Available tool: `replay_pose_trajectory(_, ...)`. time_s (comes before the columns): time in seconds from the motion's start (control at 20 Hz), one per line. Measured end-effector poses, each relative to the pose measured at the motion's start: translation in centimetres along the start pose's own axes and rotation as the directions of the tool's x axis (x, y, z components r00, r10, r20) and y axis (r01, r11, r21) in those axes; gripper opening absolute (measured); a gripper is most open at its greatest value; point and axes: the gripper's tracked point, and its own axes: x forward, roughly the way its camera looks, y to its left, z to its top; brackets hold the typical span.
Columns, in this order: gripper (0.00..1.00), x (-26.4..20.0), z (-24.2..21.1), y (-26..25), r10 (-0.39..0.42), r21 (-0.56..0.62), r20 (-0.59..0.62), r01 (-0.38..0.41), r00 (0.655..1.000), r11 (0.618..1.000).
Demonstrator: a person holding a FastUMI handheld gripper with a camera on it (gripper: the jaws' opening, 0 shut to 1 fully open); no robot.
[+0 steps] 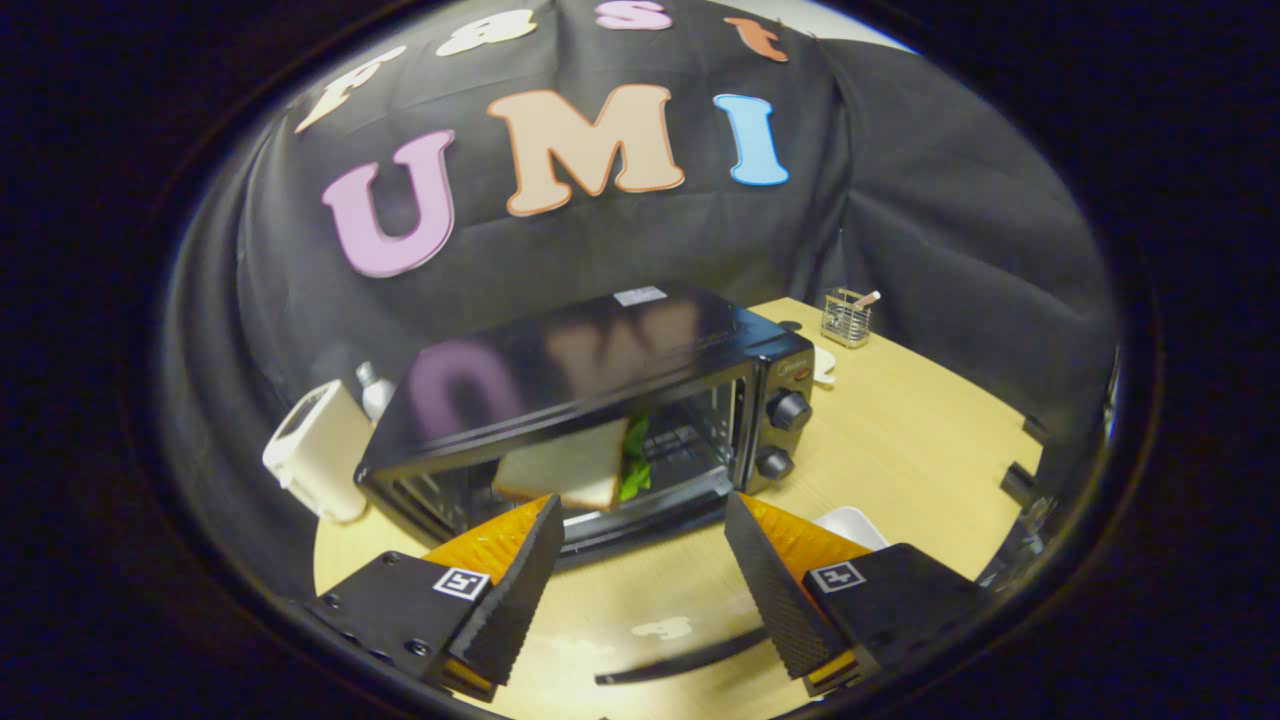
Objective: Open the toaster oven, put the food inside, and close the toaster oven door.
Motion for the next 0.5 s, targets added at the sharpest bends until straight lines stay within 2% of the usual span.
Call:
replay_pose_trajectory(0.15,1.0,-3.1,-3.0,-2.6,0.003,-0.115,-0.071,-0.011,0.997,0.993)
replay_pose_trajectory(0.4,1.0,-6.6,-8.1,-3.9,0.119,-0.186,-0.153,-0.147,0.981,0.971)
replay_pose_trajectory(0.5,1.0,-7.5,-10.3,-4.4,0.139,-0.212,-0.195,-0.18,0.971,0.961)
